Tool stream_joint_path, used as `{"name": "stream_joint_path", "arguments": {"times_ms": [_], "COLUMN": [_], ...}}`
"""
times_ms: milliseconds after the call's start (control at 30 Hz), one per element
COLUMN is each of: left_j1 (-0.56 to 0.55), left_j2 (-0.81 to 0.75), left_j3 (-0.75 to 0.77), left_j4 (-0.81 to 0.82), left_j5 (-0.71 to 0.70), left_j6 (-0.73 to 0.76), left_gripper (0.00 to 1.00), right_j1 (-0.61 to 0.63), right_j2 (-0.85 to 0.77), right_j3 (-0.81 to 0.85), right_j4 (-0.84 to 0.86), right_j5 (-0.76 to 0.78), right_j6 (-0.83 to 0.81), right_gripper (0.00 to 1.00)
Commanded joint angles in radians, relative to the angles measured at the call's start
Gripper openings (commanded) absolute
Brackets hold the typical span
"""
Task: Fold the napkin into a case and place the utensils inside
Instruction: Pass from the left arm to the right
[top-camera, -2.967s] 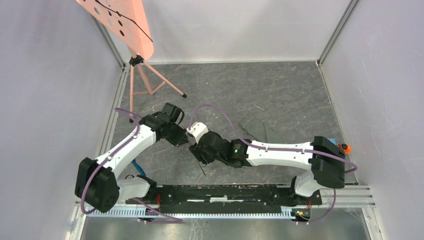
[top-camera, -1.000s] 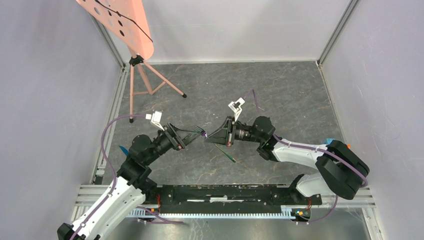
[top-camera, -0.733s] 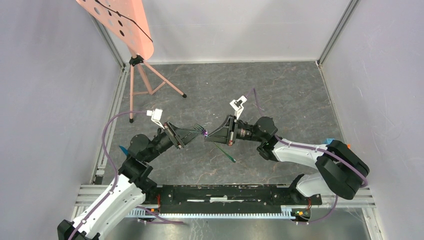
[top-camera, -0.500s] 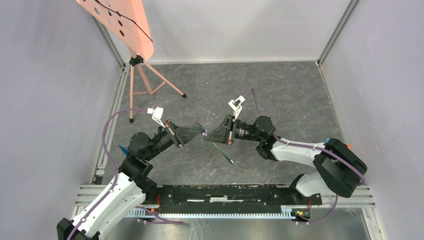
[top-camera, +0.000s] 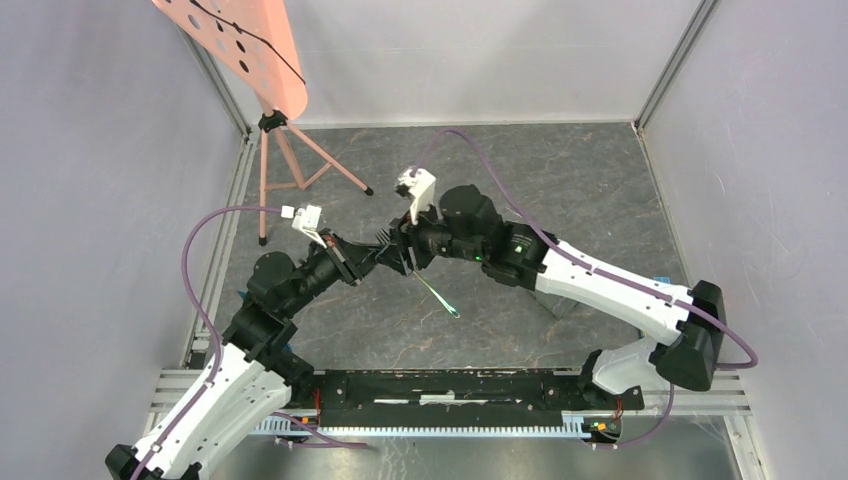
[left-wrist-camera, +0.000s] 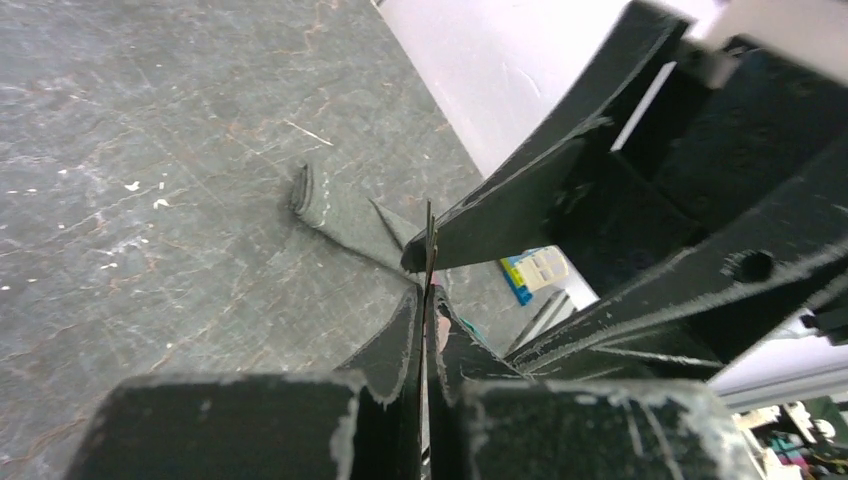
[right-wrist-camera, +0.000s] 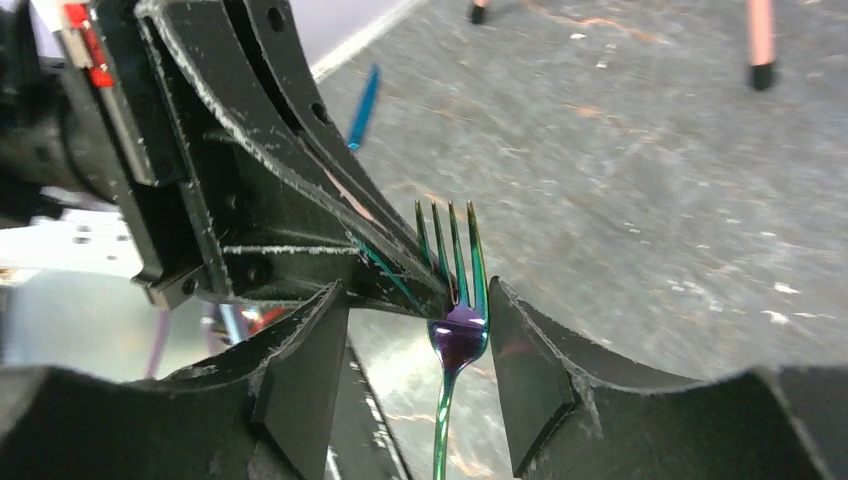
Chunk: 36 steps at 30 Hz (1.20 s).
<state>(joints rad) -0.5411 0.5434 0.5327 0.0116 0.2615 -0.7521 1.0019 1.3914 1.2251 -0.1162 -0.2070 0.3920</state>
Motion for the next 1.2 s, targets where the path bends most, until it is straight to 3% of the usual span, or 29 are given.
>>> {"name": "stream_joint_path", "arguments": {"times_ms": [0, 200, 567, 900, 1167], "left_j1": [-0.007, -0.007, -0.007, -0.007, -0.008], "left_j2": [0.018, 0.02, 0.029, 0.026, 0.027], "left_j3": [0.061, 0.065, 0.065, 0.067, 0.072], "left_j4": [-0.089, -0.106, -0.093, -0.09, -0.099], "left_j5": [-0.035, -0.051, -0.042, -0.039, -0.044], "left_j6": [0.096, 0.103, 0.093, 0.086, 0.096], "left_gripper": [0.02, 0.02, 0.02, 0.02, 0.02], "right_j1": [0.087, 0.134, 0.138, 0.137, 0.138], "right_j2": [0.107, 0.153, 0.155, 0.187, 0.193], "right_j3": [0.217, 0.314, 0.287, 0.306, 0.304], "right_j4": [-0.413, -0.485, -0.474, -0.452, -0.459], "right_j5": [0.348, 0.409, 0.373, 0.371, 0.368], "right_j6": [-0.235, -0.266, -0.277, -0.282, -0.282], "right_gripper": [0.59, 0.53, 0.46, 0.24, 0.28]}}
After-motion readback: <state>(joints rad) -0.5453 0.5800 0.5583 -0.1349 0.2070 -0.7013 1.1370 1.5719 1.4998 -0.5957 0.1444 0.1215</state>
